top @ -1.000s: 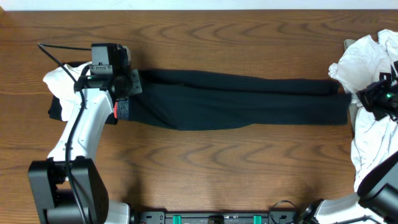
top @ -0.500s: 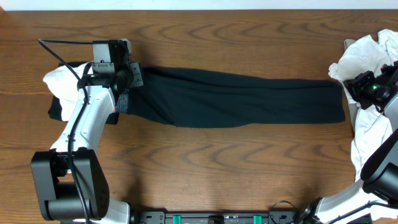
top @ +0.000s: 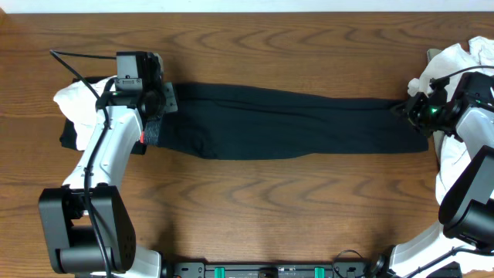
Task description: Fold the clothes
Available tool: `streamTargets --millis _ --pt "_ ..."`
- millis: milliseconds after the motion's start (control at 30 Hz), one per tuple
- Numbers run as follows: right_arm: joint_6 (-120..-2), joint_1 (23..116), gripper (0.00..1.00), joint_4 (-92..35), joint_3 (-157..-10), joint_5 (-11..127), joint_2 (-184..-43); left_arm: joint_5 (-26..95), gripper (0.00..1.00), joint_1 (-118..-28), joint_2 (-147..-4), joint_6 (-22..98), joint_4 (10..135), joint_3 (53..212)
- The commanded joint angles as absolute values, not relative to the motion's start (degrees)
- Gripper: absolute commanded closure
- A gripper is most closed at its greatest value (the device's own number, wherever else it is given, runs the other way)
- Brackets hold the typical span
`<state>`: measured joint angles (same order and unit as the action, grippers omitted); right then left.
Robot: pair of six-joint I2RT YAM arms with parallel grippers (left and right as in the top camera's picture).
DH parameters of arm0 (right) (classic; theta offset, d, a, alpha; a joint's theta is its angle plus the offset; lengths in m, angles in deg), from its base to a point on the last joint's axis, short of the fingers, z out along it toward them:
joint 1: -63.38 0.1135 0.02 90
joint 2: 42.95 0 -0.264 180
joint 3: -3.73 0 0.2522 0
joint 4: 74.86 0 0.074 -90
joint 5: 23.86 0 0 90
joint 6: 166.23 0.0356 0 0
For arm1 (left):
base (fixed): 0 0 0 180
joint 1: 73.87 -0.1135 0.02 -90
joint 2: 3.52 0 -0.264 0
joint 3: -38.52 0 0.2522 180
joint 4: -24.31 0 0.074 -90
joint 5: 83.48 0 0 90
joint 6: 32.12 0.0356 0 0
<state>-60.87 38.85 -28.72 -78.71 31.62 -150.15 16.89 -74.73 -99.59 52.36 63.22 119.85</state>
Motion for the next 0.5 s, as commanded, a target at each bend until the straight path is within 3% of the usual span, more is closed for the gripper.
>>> streamTargets --millis 0,200,300,467 --pt "-63.56 39.70 0.83 -27.80 -79.65 35.55 -150.45 18.03 0.52 -73.03 -99.86 54.11 64.86 121.84" --pt "-63.63 40.49 0.87 -25.51 -79.61 40.43 -151.59 16.02 0.52 -68.83 -100.05 56.75 67.24 121.84" --pt "-63.63 40.88 0.82 -24.89 -79.59 40.49 -152.53 16.11 0.52 -68.29 -100.27 55.66 68.40 121.73" --pt "-62.29 41.23 0.82 -26.03 -79.59 46.46 -154.76 16.11 0.52 -68.27 -101.28 55.68 70.71 121.71"
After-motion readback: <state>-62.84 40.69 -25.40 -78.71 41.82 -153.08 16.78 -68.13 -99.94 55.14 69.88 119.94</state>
